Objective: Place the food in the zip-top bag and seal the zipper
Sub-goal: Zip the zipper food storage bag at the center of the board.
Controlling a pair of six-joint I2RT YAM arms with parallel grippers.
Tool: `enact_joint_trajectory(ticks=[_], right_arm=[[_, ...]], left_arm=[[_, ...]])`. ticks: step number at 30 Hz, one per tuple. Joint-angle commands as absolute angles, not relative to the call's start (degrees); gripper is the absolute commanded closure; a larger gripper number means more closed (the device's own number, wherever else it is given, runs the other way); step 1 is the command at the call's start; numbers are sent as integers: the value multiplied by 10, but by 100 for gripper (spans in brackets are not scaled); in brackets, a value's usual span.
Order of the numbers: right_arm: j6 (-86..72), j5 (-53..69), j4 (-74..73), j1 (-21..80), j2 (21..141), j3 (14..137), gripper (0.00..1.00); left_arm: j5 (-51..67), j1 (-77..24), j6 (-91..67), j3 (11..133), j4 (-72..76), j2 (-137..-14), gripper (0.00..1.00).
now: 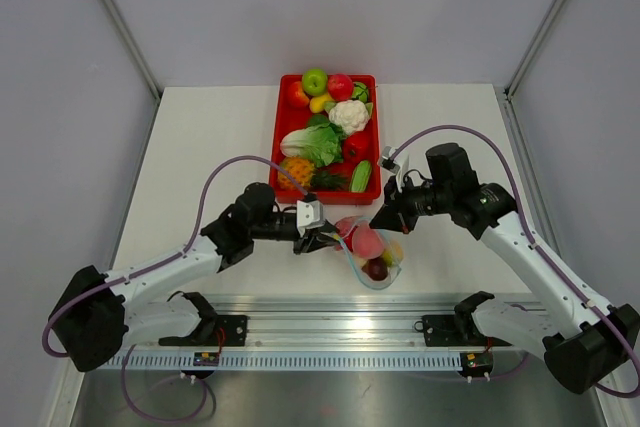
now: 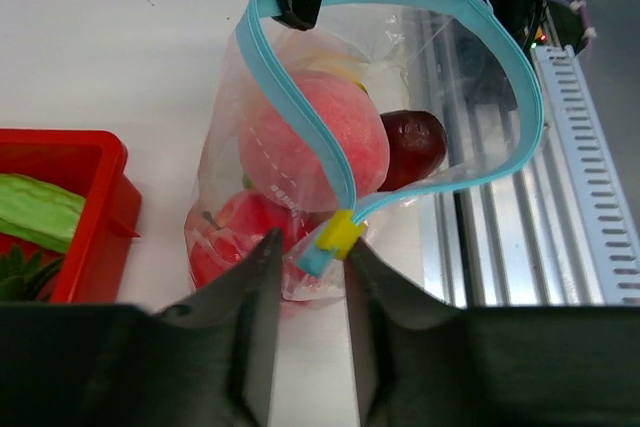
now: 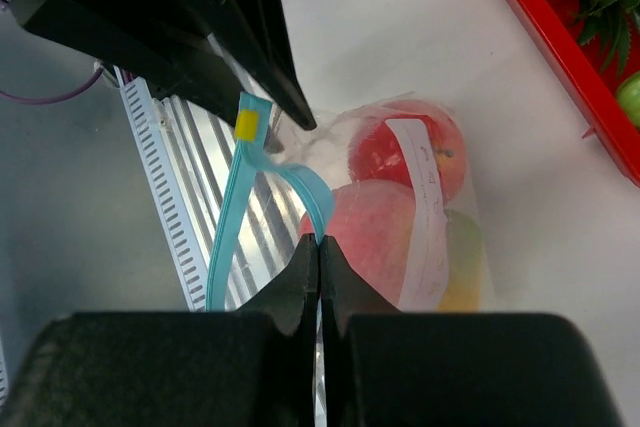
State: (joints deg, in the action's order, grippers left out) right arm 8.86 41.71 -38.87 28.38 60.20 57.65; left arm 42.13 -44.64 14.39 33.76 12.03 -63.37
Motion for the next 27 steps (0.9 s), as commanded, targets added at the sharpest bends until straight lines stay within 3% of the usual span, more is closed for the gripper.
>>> enact_joint_trajectory(ticks=[1,2,3,10,11,12,15,22,27], right_arm=[[77,440,-378,286,596,600,100],[76,440,-378,287,596,601,100],[76,439,-378,286,597,599,100],[73,414,-396,286,594,606,100],[76,408,-404,286,592,614,87],[79,390,-423,286,590,620,82],[100,363,-462,286,587,654,78],[127,325,-526,298,584,755,74],[125,245,-498,399,604,761,72]], left_arm=[[406,-455,142,335,185,-633,78],[405,-456,141,335,186,-630,92],[399,-457,141,336,187,-627,100],[393,-458,132,339,171,-592,100],[393,-458,133,343,166,-590,100],[393,-458,134,345,155,-587,100],[393,-458,136,359,137,-591,100],[405,-458,134,381,118,-601,100],[413,-458,135,401,96,-604,100]])
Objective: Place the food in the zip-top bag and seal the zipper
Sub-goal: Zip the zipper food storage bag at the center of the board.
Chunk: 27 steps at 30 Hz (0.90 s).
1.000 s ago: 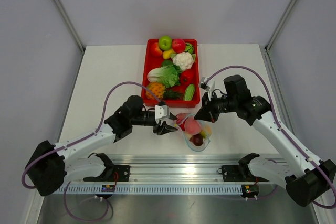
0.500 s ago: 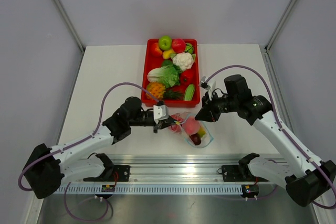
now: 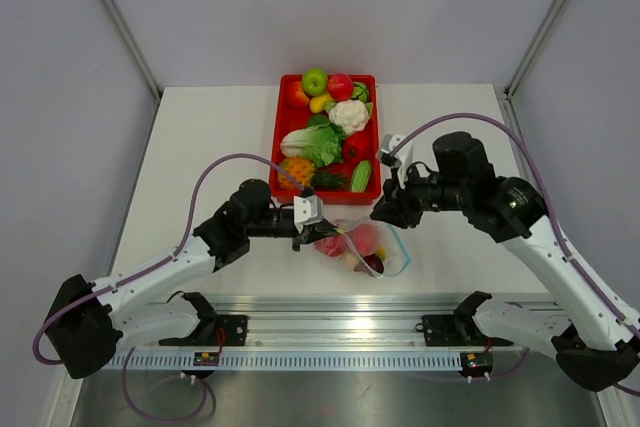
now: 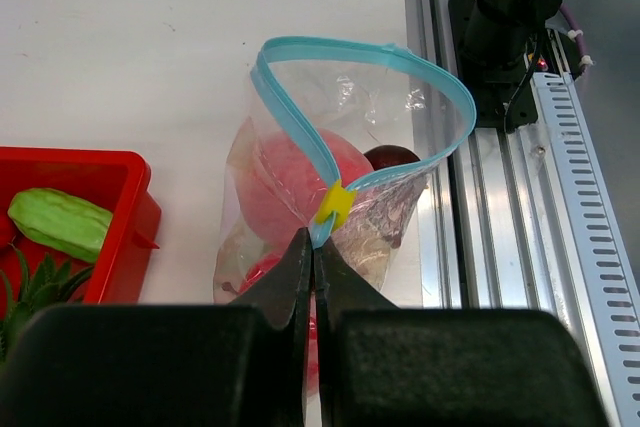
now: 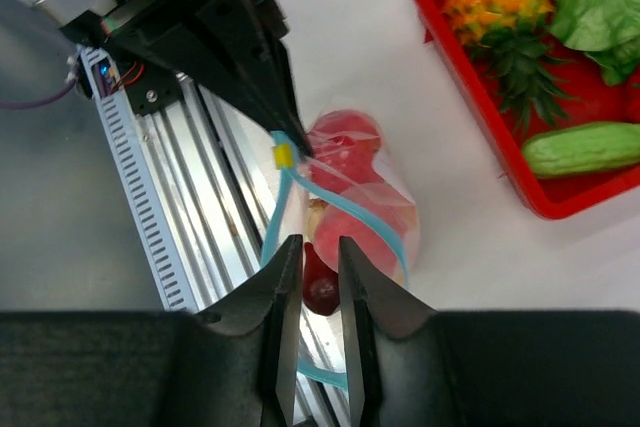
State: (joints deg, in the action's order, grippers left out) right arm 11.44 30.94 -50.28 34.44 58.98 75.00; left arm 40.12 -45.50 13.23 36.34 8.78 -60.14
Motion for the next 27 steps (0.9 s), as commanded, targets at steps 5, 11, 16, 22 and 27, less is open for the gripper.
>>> enact_joint_trajectory(ticks=[5,11,16,22,27], right_arm=[[126,210,-447,456,638,736,69],[124,218,-398,475,644,708,64],[115,207,-383,493,645,687,63],[99,199,-356,506,635,658,61],[95,181,-338,518,635,645,62]], left_arm=[[439,-458,137,435,41,-626,100],[456,-458,125,458,28,-643,100],[456,-458,119,459,34,-641,100],[454,-458,113,461,36,-639,100],[456,-458,110,463,37,-640,100]])
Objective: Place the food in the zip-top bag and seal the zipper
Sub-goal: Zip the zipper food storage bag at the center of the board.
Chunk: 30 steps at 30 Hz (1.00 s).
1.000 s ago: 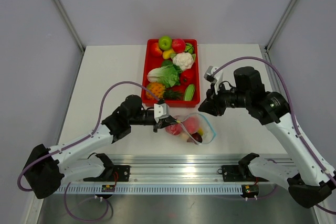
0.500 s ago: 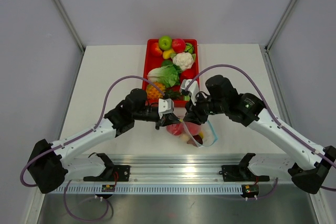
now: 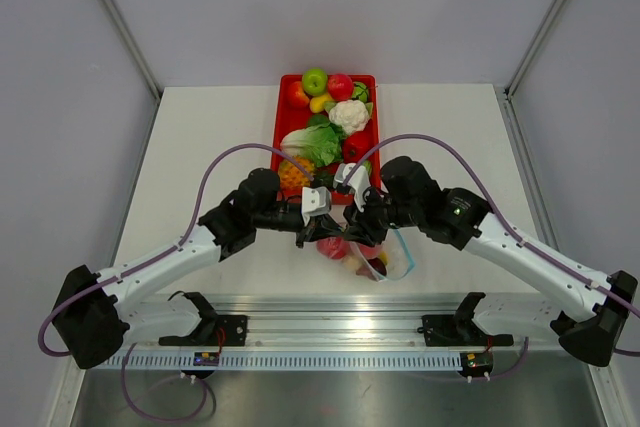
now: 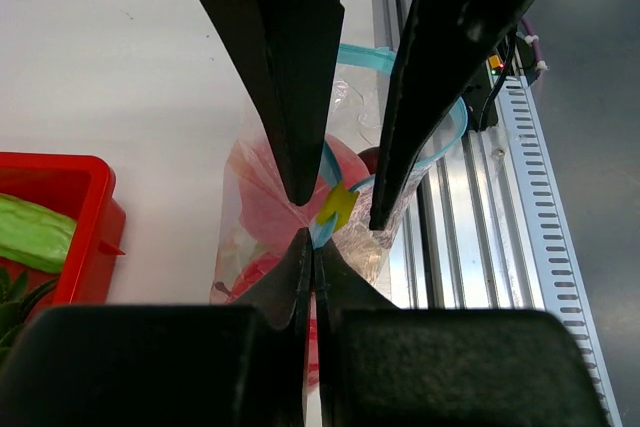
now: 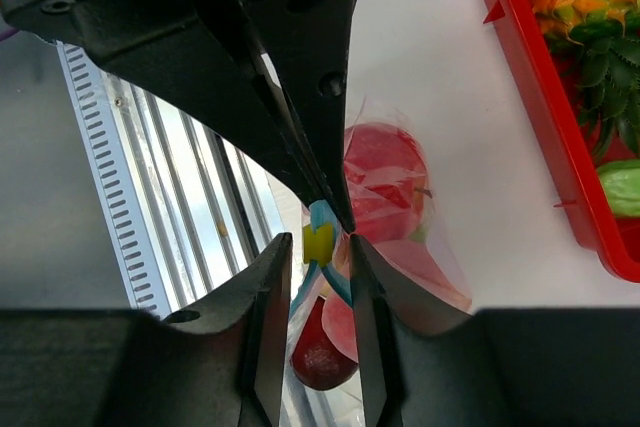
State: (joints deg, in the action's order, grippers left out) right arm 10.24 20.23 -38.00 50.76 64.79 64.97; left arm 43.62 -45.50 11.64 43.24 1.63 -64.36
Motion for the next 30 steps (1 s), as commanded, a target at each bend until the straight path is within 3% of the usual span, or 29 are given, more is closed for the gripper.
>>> enact_joint_trajectory(ticks=[1,9,17,21,30], right_arm=[[95,178,-335,517,633,643,64],[87,179,-316,517,636,642,85],[75,171,-310,517,628,640,85],[69,160,-313,517,622,635,100],[57,140,-334,517,571,580,100]], left_arm=[[457,-458,111,463,36,-640,100],[459,-458,112,462,32,-639,100],[455,-457,117,459,27,-639,100],[447,-456,117,459,26,-639,100],[441,-395,55,431,80,-621,100]])
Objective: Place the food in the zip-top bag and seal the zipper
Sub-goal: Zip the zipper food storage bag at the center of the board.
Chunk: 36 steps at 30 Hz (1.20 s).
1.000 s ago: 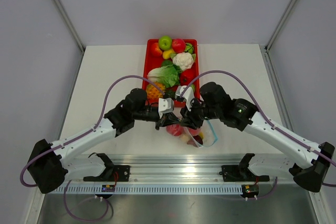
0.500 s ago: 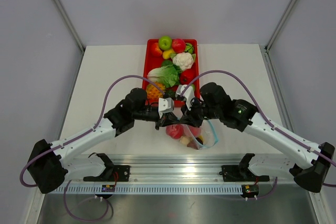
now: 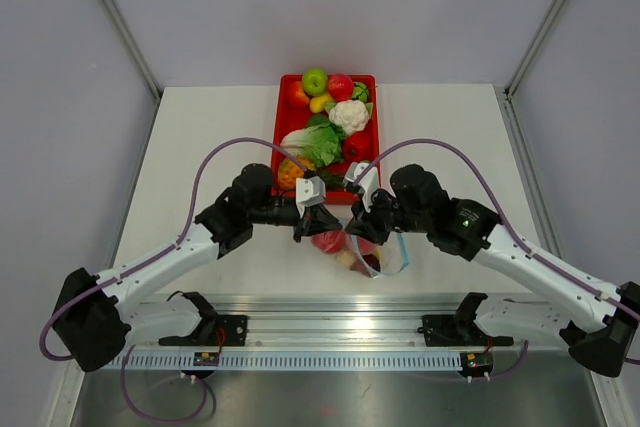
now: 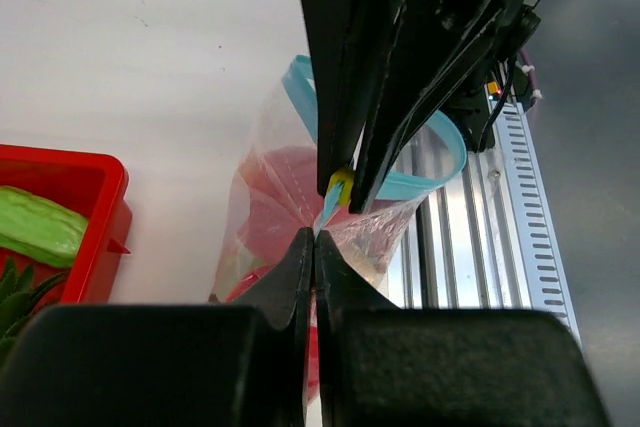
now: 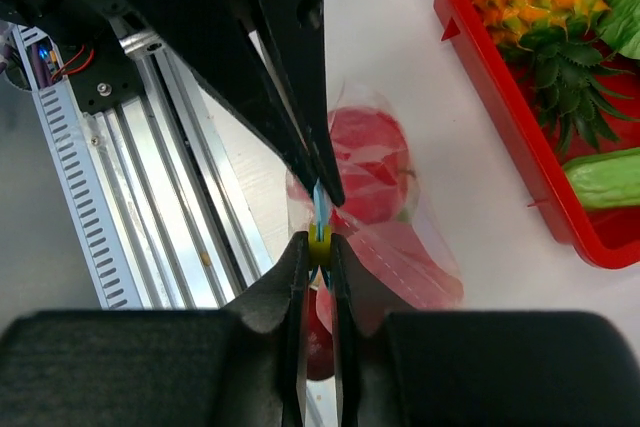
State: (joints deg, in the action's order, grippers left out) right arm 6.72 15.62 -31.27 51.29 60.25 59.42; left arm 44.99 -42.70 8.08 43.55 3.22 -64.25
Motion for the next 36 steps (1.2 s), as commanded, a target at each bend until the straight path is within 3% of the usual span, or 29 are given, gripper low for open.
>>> enact_joint_trajectory(ticks=[1,15,22,36], right_arm=[[55,139,-340,517,567,577,100],[44,120,-358,517,535,541,100],[34,98,-363,517,501,525,100],[31,98,-365,517,505,524,100]], left_arm=[[439,-390,50,421,89,-618,100],[418,-334,40,392,86,-555,100],[329,-300,27,401,74,-543,100],[258,-218,-18,420,100,-554,100]])
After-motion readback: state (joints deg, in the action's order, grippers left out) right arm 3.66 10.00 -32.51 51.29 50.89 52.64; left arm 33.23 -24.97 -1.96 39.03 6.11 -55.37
